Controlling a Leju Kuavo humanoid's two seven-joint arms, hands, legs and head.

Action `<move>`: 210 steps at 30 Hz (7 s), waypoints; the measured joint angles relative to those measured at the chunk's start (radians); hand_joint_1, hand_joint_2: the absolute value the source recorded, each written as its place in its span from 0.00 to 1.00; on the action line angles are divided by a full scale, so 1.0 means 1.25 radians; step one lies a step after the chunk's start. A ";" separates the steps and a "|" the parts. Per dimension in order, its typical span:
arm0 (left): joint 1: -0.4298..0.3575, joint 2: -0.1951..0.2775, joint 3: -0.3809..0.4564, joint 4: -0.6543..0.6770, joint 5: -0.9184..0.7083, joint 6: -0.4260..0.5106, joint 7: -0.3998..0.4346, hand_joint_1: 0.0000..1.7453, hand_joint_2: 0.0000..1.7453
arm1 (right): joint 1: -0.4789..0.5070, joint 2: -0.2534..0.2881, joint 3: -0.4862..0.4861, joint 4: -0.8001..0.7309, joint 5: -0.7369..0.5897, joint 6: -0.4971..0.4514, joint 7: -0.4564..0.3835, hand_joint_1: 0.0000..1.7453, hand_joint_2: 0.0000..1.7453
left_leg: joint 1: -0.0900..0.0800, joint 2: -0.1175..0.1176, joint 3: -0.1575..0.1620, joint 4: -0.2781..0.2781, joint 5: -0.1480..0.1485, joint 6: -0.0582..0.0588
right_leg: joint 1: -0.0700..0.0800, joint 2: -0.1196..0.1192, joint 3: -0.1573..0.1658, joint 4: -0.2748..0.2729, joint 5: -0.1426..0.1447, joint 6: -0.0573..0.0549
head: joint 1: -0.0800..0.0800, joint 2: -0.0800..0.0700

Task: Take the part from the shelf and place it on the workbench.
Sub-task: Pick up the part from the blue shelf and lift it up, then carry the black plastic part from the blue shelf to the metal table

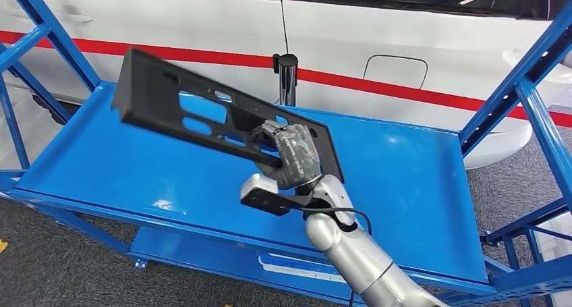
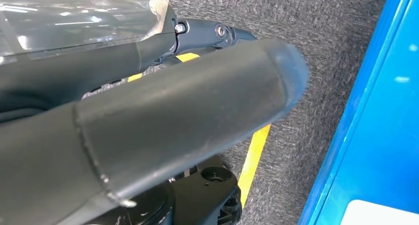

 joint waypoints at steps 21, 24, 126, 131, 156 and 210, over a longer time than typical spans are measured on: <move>-0.015 0.006 0.010 0.000 0.019 0.024 0.014 0.00 1.00 | 0.074 -0.061 -0.100 -0.351 -0.265 0.071 -0.108 1.00 1.00 | 0.000 0.000 -0.003 0.000 0.000 0.000 | -0.001 0.001 -0.002 0.000 0.000 0.000 | 0.000 0.000; -0.015 0.006 0.020 0.000 0.025 0.029 0.031 0.00 1.00 | 0.060 -0.061 -0.089 -0.351 -0.270 0.081 -0.103 1.00 1.00 | -0.001 0.000 -0.003 0.000 0.000 0.000 | -0.001 0.001 -0.002 0.000 0.000 0.000 | 0.000 0.000; -0.008 -0.009 0.041 0.000 0.004 -0.025 0.002 0.00 1.00 | 0.193 -0.068 -0.160 -0.414 -0.254 0.156 -0.125 1.00 1.00 | 0.000 0.013 -0.035 0.000 0.033 0.029 | -0.005 -0.005 -0.041 0.193 -0.095 0.023 | 0.001 0.000; -0.009 -0.009 0.041 0.000 0.004 -0.025 0.001 0.00 1.00 | 0.190 -0.067 -0.161 -0.414 -0.254 0.156 -0.125 1.00 1.00 | -0.004 0.011 -0.060 0.010 0.062 0.010 | 0.005 -0.003 0.088 -0.014 -0.069 0.017 | 0.001 0.000; -0.014 -0.009 0.042 0.000 -0.005 -0.030 -0.004 0.00 1.00 | 0.202 -0.055 -0.166 -0.421 -0.241 0.170 -0.127 1.00 1.00 | 0.004 0.018 -0.032 -0.003 0.029 0.030 | -0.005 -0.005 -0.070 0.236 -0.088 0.028 | 0.011 0.000; -0.012 0.005 0.044 -0.001 -0.051 -0.041 -0.024 0.00 1.00 | 0.237 -0.052 -0.161 -0.446 -0.176 0.182 -0.145 1.00 1.00 | -0.001 0.029 0.003 0.002 -0.006 0.017 | 0.007 -0.063 0.030 0.005 -0.036 -0.001 | 0.001 0.000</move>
